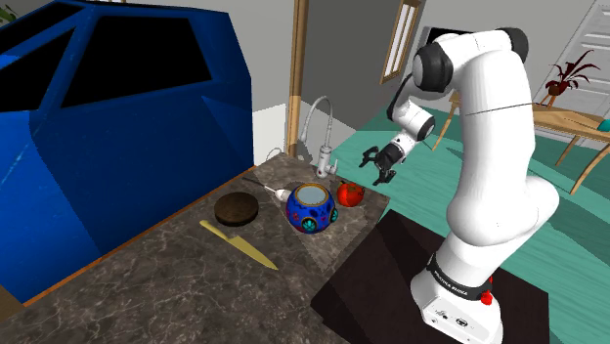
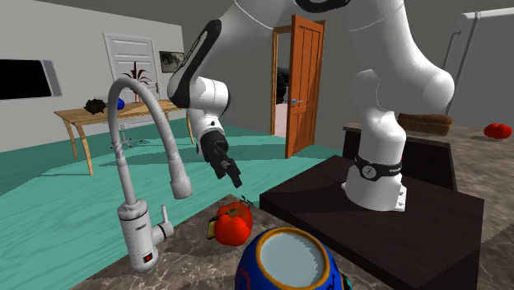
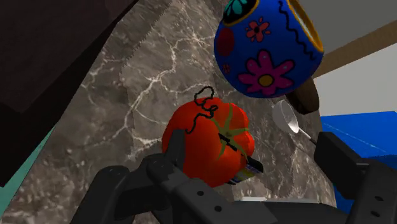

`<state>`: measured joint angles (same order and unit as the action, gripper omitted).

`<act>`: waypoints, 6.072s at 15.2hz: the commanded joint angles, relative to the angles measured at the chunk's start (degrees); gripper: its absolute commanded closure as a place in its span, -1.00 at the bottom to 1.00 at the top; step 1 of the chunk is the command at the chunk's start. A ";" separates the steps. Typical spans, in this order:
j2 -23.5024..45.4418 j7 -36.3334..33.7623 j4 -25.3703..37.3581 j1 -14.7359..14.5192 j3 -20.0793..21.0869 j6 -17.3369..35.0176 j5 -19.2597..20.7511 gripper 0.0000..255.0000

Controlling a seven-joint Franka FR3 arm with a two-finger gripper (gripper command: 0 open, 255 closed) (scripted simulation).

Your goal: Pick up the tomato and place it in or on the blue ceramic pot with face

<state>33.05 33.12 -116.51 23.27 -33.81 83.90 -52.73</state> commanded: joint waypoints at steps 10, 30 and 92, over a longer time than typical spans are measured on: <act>9.15 1.65 -2.19 2.74 4.77 -0.01 -8.74 -1.00; 8.33 1.37 -2.84 2.35 4.65 0.09 -8.70 1.00; -42.56 -28.01 -32.66 -16.79 9.23 17.26 -10.73 1.00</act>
<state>-10.20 4.32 -149.07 6.56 -24.52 101.00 -63.13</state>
